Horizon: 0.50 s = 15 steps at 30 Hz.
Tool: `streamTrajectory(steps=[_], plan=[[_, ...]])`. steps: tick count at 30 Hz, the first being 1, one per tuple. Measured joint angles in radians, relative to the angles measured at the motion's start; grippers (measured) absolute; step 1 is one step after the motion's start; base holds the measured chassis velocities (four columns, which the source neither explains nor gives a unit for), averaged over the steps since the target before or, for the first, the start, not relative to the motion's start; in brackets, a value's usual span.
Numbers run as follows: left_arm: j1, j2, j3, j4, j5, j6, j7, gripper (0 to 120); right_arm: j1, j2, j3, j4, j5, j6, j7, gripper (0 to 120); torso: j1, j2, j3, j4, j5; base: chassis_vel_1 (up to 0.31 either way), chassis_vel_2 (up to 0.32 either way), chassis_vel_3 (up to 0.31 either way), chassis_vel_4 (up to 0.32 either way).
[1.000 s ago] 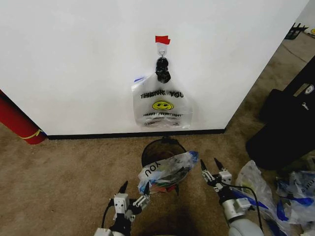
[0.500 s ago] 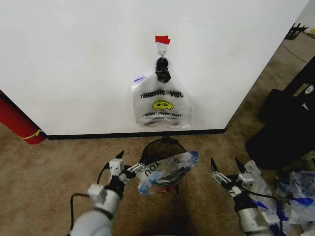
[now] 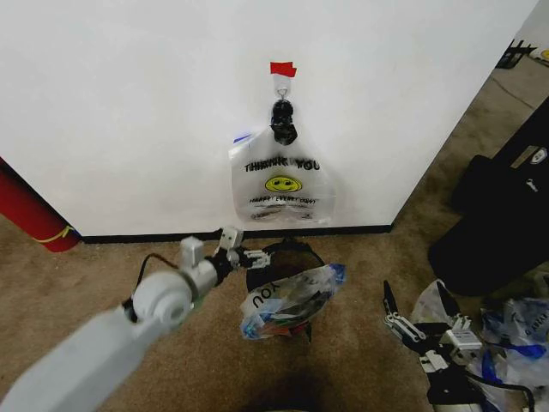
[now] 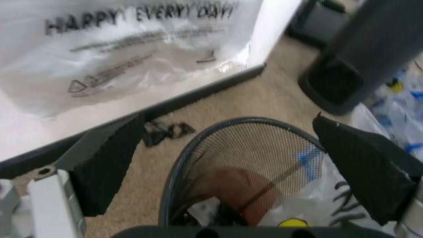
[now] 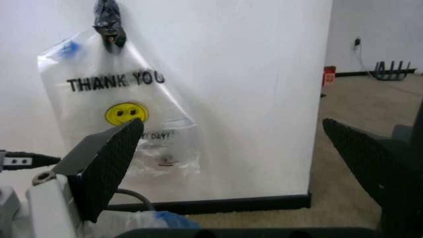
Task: Pick up the garbage bag from the wall and place it over the trash bin.
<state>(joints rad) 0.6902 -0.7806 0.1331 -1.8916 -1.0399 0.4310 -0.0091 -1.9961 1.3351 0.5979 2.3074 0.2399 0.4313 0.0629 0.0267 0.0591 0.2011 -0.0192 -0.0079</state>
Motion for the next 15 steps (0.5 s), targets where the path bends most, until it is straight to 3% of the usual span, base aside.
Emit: streamTrajectory(steps=[7, 15], plan=[[-0.173, -0.040, 0.152, 0.182, 0.046, 0.073, 0.115, 100, -0.017, 0.012, 0.022, 0.024, 0.010, 0.005, -0.001, 100, 0.000, 0.000, 0.000, -0.0001, 0.0000, 0.000, 0.000, 0.000, 0.000], [-0.254, -0.109, 0.241, 0.301, 0.092, 0.129, 0.151, 98, -0.014, 0.007, 0.042, 0.040, 0.021, -0.005, -0.001, 100, 0.000, 0.000, 0.000, 0.0000, 0.0000, 0.000, 0.000, 0.000, 0.000]])
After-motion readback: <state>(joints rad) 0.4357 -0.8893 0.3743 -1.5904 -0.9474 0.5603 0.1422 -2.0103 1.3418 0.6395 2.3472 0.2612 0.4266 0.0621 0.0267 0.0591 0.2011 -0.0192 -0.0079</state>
